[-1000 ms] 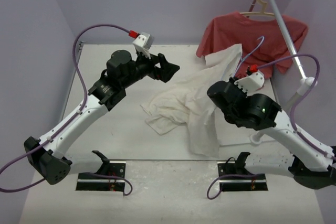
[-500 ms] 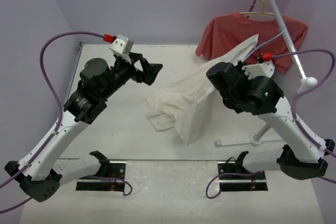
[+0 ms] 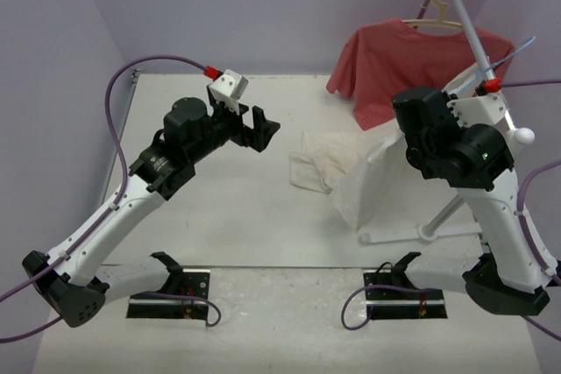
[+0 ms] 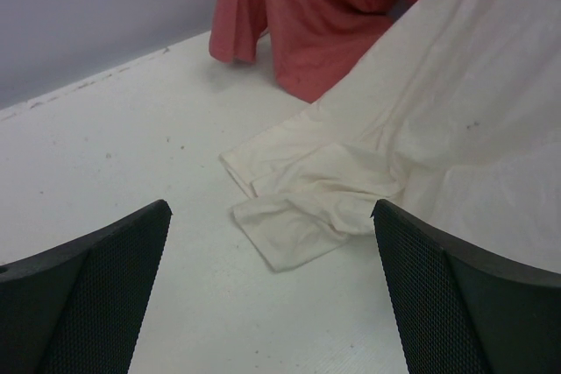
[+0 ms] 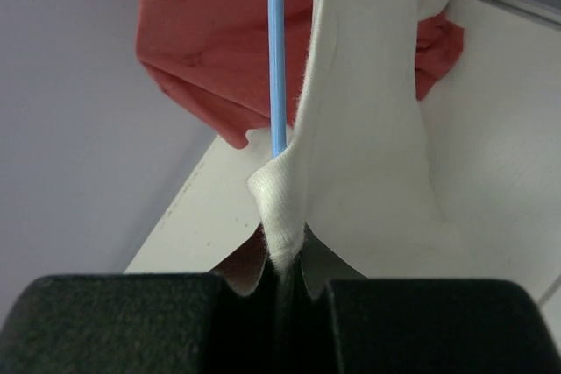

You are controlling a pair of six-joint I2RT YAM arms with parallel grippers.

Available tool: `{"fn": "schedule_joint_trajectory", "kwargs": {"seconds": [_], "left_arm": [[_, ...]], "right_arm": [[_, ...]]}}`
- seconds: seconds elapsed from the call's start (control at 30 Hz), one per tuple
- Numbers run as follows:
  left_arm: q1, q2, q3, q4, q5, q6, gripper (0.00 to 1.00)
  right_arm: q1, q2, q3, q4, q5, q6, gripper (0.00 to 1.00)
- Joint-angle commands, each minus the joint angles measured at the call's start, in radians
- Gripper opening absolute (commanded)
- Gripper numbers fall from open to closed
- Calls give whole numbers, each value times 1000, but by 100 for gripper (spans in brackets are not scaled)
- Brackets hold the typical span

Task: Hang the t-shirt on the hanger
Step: Place the hanger at the clothesline.

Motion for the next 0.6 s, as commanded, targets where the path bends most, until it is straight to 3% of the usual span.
{"fn": "schedule_joint_trajectory", "kwargs": {"seconds": [0.0, 0.1, 0.3, 0.57], "left_arm": [[8, -9, 10, 39, 45, 14, 100], [8, -29, -5, 44, 37, 21, 100], [9, -64, -46, 64, 29, 38, 100], [8, -86, -67, 72, 42, 44, 100]], "right_arm": [[-39, -5, -9, -112, 54, -83, 0], [-54, 30, -4, -93, 48, -148, 0], [-72, 79, -75, -121, 44, -66, 0], [-138, 70, -247, -40, -7, 22, 0]]}}
